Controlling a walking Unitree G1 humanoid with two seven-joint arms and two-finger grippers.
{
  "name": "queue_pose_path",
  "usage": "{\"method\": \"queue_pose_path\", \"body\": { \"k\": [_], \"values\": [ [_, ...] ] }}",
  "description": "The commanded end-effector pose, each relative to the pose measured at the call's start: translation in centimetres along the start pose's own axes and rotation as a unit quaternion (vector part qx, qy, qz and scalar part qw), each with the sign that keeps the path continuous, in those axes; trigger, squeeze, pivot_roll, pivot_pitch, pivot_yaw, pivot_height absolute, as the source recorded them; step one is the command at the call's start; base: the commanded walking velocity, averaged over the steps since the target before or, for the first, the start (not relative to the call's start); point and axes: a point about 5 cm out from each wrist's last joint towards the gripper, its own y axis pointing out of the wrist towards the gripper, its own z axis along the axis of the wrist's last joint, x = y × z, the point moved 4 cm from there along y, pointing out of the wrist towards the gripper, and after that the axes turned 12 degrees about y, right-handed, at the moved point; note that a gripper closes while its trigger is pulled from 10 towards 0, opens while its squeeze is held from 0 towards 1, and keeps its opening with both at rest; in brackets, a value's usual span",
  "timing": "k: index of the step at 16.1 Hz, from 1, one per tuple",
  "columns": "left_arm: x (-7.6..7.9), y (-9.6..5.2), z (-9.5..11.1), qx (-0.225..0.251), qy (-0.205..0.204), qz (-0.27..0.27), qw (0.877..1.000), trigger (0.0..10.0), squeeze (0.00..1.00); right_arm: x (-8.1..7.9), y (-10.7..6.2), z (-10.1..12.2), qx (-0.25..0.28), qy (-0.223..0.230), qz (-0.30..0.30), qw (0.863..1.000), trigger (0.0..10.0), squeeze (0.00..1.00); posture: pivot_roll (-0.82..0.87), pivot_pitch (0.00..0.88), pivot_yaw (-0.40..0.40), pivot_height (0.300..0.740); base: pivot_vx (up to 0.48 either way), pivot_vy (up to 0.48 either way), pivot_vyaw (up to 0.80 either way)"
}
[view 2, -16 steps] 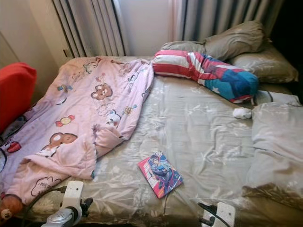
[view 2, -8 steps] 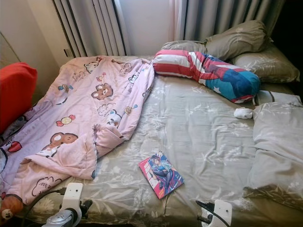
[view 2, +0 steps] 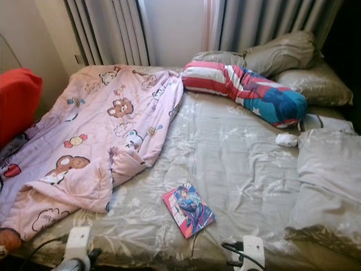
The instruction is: Clean up the room
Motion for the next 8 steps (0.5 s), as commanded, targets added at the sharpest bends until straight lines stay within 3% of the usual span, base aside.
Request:
{"method": "queue_pose_path", "body": {
  "k": [1, 4, 8],
  "values": [
    [-0.1, -0.3, -1.4, -0.018, -0.006, 0.004, 1.0, 10.0, 0.0, 0.1, 0.1, 0.3, -0.002, -0.004, -0.001, 1.0, 10.0, 0.0, 0.08, 0.0, 0.001, 0.74, 0.0, 0.0, 0.0],
    [0.2, -0.3, -1.7, -0.024, -0.003, -0.001, 1.0, 10.0, 0.0, 0.2, 0.1, 0.6, 0.004, 0.0, -0.001, 1.0, 10.0, 0.0, 0.06, 0.0, 0.009, 0.74, 0.0, 0.0, 0.0],
    [0.2, -0.4, -2.1, -0.027, -0.006, -0.005, 1.0, 10.0, 0.0, 0.4, -0.2, -0.9, -0.016, 0.001, -0.005, 1.0, 10.0, 0.0, 0.05, 0.0, 0.011, 0.74, 0.0, 0.0, 0.0]
  ]
}}
